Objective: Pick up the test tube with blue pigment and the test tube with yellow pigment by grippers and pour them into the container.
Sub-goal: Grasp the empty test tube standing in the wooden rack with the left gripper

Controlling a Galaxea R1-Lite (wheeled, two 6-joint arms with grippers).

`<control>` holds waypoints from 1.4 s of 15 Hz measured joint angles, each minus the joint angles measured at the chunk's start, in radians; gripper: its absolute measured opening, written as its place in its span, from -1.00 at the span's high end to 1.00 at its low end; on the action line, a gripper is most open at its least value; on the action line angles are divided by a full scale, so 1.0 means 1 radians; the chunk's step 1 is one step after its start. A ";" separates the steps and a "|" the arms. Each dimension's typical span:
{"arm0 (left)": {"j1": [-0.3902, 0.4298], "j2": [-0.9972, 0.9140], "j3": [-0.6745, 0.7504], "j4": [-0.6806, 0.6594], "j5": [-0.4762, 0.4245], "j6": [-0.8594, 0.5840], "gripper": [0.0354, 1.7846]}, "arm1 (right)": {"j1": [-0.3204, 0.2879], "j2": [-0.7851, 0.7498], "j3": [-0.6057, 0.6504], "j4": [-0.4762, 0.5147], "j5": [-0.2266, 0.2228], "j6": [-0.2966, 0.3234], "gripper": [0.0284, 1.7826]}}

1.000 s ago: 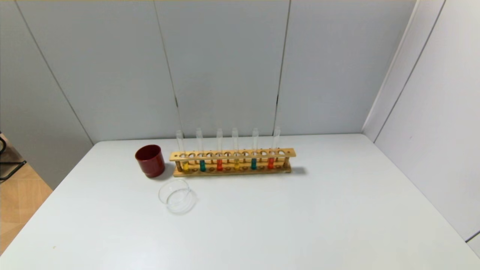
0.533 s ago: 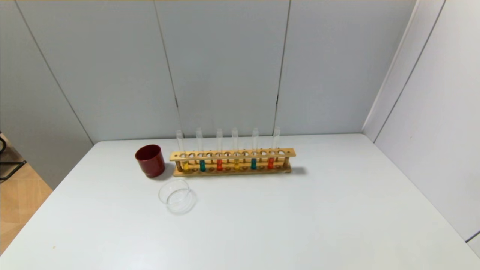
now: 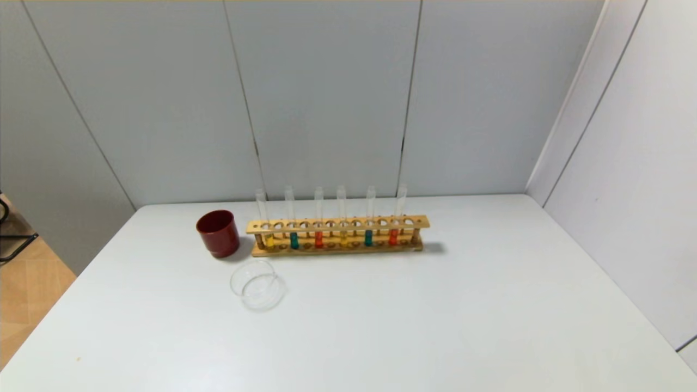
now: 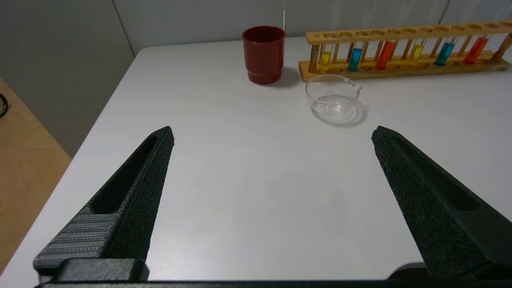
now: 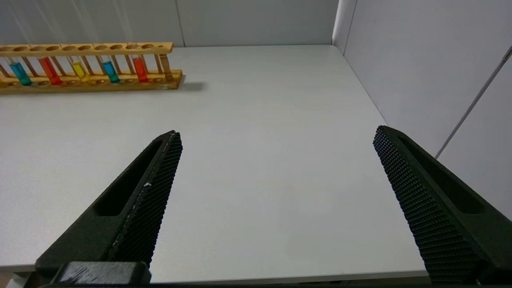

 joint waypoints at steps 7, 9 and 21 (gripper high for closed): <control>-0.003 0.149 -0.377 0.187 -0.149 0.079 -0.96 | 0.000 0.000 0.000 0.000 0.000 0.000 -0.96; -0.006 0.285 -0.520 0.194 -0.165 0.083 -0.96 | 0.000 0.000 0.000 0.000 0.000 0.000 -0.96; -0.013 1.053 -0.777 -0.151 -0.180 0.017 -0.96 | 0.000 0.000 0.000 0.000 0.000 0.000 -0.96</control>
